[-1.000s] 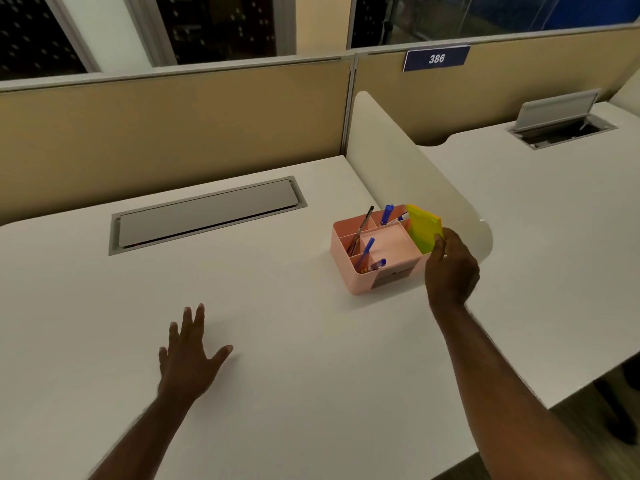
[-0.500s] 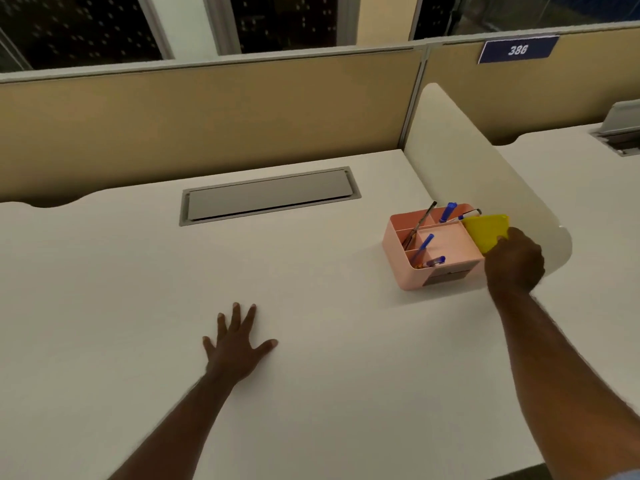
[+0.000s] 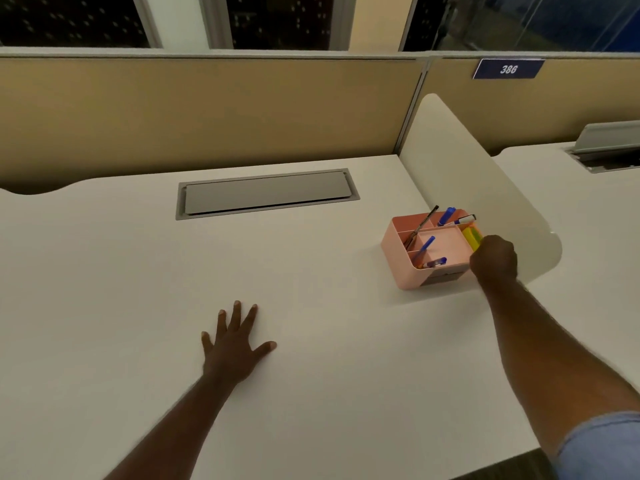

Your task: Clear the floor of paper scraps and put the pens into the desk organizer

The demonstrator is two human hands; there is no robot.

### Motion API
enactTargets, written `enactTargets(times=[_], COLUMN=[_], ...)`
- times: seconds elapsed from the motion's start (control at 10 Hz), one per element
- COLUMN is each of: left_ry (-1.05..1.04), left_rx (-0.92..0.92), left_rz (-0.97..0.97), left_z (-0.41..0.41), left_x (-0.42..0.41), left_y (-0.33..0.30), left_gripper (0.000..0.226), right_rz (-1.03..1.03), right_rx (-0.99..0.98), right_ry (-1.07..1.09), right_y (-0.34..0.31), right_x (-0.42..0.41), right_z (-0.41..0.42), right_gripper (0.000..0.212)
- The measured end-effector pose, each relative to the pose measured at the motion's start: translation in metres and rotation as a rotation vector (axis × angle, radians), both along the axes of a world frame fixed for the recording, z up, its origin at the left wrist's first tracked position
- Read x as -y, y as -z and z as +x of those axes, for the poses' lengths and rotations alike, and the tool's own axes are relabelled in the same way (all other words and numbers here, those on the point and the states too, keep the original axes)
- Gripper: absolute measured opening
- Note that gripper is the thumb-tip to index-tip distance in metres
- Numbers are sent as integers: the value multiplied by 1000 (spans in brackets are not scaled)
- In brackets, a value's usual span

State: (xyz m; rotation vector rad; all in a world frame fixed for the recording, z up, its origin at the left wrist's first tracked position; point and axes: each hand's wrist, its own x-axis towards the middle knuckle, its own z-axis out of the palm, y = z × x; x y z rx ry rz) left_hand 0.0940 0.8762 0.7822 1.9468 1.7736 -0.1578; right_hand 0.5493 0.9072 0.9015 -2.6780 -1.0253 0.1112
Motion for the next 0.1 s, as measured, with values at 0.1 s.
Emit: enactTargets(times=[0.1], left_ry=[38], left_rx=[19], left_rz=[-4], left_z=[0], left_x=[0], left_y=[1], left_gripper=[85], right_rz=[82], right_rx=[48], right_ry=[53], right_y=[-1], right_x=[13], right_z=[-6], right_gripper=[14])
